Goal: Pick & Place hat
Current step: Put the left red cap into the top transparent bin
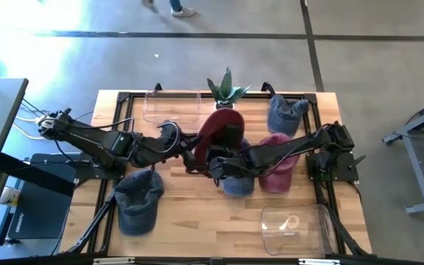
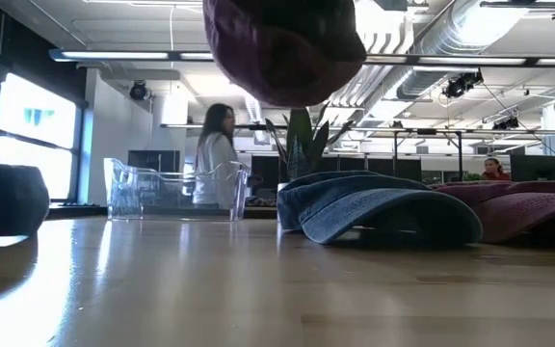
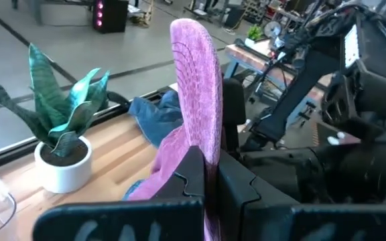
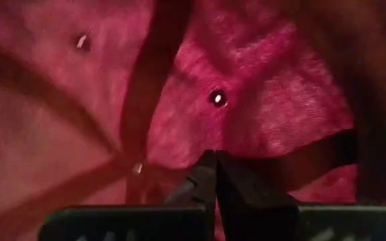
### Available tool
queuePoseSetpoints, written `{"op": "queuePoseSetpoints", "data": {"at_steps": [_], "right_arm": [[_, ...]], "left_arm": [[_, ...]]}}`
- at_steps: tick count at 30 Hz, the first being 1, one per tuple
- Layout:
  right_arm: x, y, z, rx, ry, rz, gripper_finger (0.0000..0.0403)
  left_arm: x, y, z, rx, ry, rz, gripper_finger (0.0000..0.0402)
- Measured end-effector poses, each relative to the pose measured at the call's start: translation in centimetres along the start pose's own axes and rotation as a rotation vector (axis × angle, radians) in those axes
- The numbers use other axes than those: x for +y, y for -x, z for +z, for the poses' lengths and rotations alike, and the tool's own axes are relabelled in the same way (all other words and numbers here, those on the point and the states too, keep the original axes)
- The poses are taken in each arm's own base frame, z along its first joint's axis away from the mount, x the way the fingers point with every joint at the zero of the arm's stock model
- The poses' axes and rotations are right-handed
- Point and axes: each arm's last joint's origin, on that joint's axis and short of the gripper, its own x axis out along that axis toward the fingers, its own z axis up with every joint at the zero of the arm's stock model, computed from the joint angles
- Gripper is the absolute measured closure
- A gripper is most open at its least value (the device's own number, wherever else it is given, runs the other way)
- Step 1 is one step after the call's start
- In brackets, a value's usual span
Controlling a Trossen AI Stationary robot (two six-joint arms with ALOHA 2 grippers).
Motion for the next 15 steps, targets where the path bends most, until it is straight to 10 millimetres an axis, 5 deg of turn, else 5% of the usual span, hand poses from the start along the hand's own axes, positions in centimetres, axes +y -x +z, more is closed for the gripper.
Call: {"op": "queuePoseSetpoints", "data": {"at_steps": [11,15], "right_arm": [[1.4,2.5,1.1,-0.117,-0.085,0.306,0.0403],[-0.1,3.9,1.2,-0.111,-0.206,0.476,0.0402]], "left_arm": [[1.4,0.4,-1.4,0.048,-0.035,0.181,0.0401],[1.5,0.4,-1.5,0.061,-0.030,0.187,0.0401]]}}
